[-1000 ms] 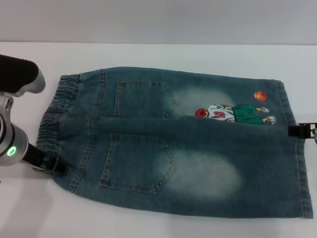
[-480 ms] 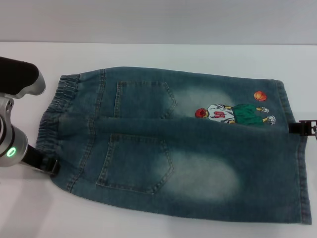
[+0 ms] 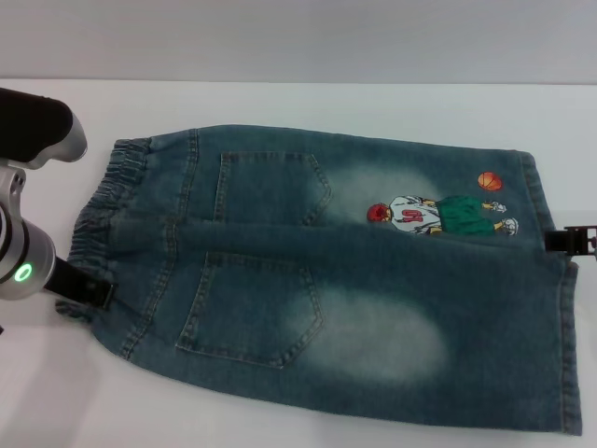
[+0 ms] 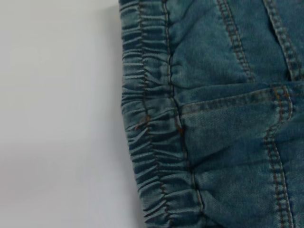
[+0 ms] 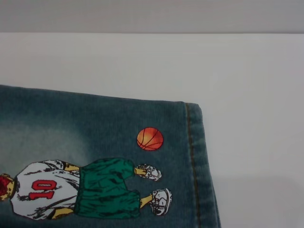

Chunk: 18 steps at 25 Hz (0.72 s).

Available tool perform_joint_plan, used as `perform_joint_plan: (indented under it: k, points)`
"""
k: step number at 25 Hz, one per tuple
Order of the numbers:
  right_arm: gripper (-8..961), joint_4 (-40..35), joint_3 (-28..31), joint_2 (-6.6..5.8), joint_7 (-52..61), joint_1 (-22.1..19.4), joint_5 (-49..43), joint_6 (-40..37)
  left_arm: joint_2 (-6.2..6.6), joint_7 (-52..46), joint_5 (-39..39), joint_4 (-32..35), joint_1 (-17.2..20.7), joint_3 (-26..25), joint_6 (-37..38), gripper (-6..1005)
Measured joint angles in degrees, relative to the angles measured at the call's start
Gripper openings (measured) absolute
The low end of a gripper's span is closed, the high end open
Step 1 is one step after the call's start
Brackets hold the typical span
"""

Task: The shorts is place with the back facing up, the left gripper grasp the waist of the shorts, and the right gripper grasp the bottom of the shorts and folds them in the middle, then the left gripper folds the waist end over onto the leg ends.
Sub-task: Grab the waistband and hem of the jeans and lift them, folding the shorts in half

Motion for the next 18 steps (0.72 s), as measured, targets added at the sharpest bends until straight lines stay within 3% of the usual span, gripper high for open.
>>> perform_joint_plan:
  k: [4,13,18]
  points:
    - [658,0.1,0.0,0.0,-0.1,-0.1,0.0,0.0,-0.02,-0.1,0.0,-0.3,0.2,0.2,-0.1,-2]
    - [659,0.1,-0.2,0.0,-0.7,-0.3,0.0,-0.6,0.16,-1.9,0.1,-7.5,2.5,-1.7,-2.0,29]
    - [659,0.0,-0.5,0.0,-0.8,-0.4,0.0,-0.7,0.24,-1.7,0.1,-6.2,2.9,-1.8,-2.0,46]
